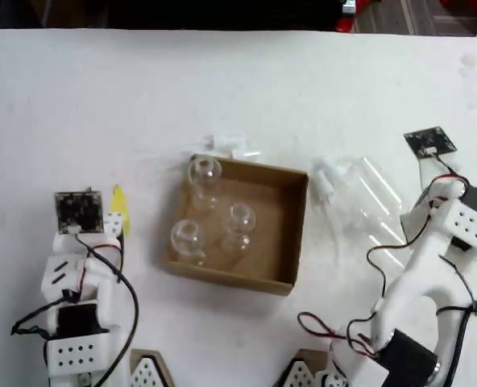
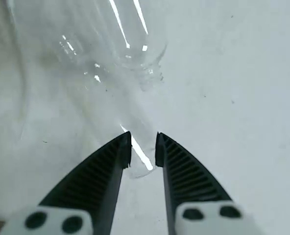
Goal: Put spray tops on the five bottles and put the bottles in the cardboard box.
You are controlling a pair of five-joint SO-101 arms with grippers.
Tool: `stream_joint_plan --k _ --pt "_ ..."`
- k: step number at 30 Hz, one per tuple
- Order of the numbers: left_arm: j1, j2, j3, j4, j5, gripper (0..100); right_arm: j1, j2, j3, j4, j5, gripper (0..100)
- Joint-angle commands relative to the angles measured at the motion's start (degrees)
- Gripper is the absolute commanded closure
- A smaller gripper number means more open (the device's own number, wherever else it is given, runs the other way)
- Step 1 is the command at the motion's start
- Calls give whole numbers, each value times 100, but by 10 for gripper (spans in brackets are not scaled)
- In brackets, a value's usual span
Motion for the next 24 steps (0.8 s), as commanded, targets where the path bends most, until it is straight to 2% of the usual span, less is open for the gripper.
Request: stream_joint_plan --k 1,6,9,24 --pt "145 -75 -44 -132 -114 846 -611 -154 -369 145 114 927" --pt "13 -75 -44 -141 -114 846 -1604 40 -396 418 563 896" --pt "-84 -75 -53 -158 -105 846 -1833 435 -404 426 730 851" --pt "-66 -75 -53 -158 -105 846 -1473 2404 -1284 163 835 843"
